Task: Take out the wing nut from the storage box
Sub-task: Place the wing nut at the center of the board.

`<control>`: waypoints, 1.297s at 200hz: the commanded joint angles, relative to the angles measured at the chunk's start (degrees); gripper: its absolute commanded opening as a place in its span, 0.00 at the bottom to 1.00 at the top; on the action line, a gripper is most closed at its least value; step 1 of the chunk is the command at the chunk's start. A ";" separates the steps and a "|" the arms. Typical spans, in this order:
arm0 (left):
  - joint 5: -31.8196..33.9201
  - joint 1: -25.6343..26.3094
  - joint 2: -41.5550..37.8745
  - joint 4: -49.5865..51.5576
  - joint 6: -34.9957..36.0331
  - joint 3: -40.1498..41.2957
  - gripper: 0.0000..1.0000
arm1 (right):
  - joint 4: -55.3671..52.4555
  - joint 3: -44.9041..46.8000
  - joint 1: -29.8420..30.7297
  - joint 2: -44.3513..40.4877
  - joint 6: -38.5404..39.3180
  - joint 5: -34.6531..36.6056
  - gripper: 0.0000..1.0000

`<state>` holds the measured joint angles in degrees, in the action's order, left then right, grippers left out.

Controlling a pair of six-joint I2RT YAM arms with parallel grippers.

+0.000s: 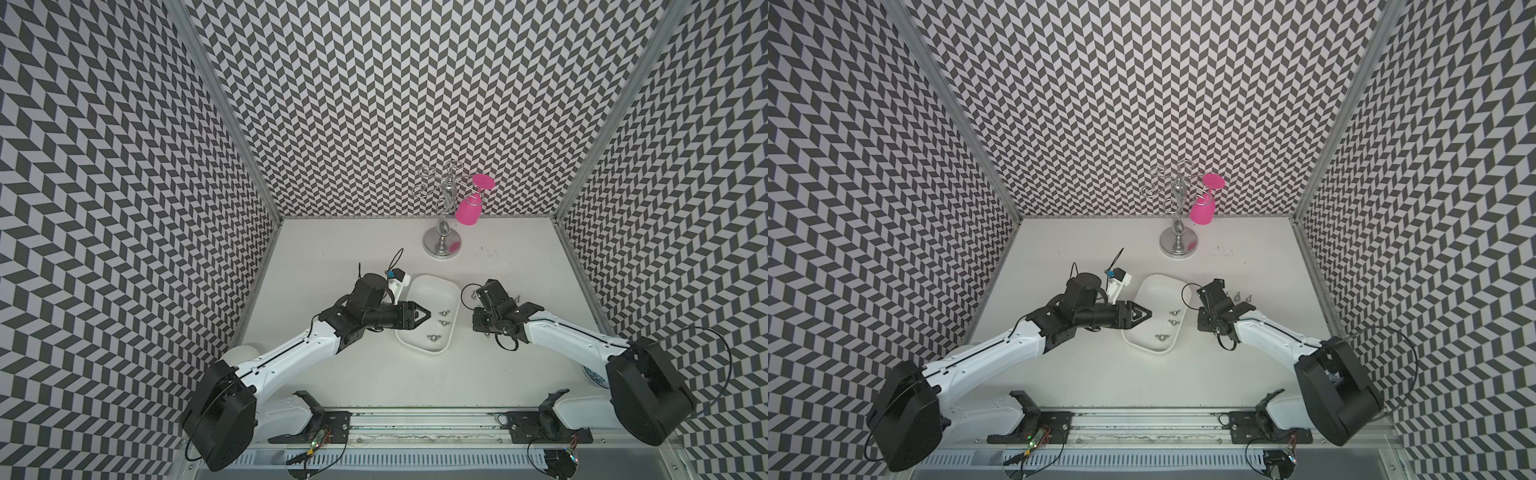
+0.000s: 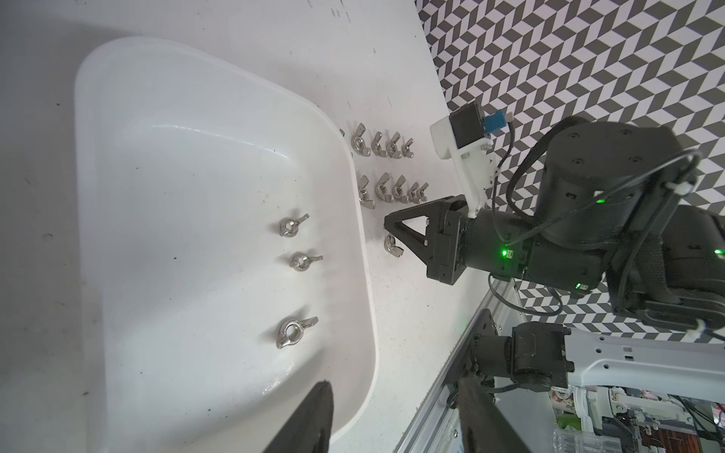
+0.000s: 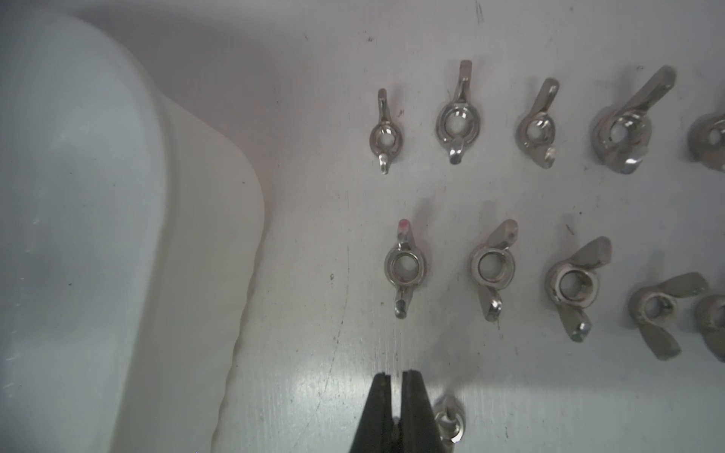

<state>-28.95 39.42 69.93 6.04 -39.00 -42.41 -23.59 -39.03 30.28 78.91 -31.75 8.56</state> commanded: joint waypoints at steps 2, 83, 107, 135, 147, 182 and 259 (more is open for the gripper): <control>0.82 0.32 -1.41 -1.73 -1.01 1.45 0.55 | 4.40 0.95 0.65 1.30 -1.15 -0.97 0.00; 1.48 0.36 -1.39 -0.92 -0.81 1.25 0.55 | 3.82 -0.99 4.07 5.97 -0.06 4.57 0.00; 1.53 0.30 -1.32 -0.69 -0.70 1.19 0.55 | 3.65 -1.21 5.01 6.25 -0.33 5.54 0.00; 1.53 0.39 -1.30 -0.63 -0.55 1.19 0.55 | 3.15 -1.55 5.40 5.90 -0.50 5.58 0.11; 1.53 0.32 -1.36 -0.59 -0.55 1.20 0.55 | 2.80 -1.92 5.61 5.58 -0.49 5.72 0.17; 1.53 0.33 -1.18 -0.60 -0.51 1.07 0.55 | 1.39 -3.50 5.63 4.01 0.19 6.01 0.21; 2.72 -5.65 -4.57 3.38 1.93 3.15 0.56 | 2.27 -12.33 10.26 1.72 11.08 1.35 0.33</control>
<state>-26.37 37.78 67.70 7.97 -38.63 -41.08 -23.79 -47.83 37.50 79.31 -26.11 12.60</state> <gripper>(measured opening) 0.555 0.327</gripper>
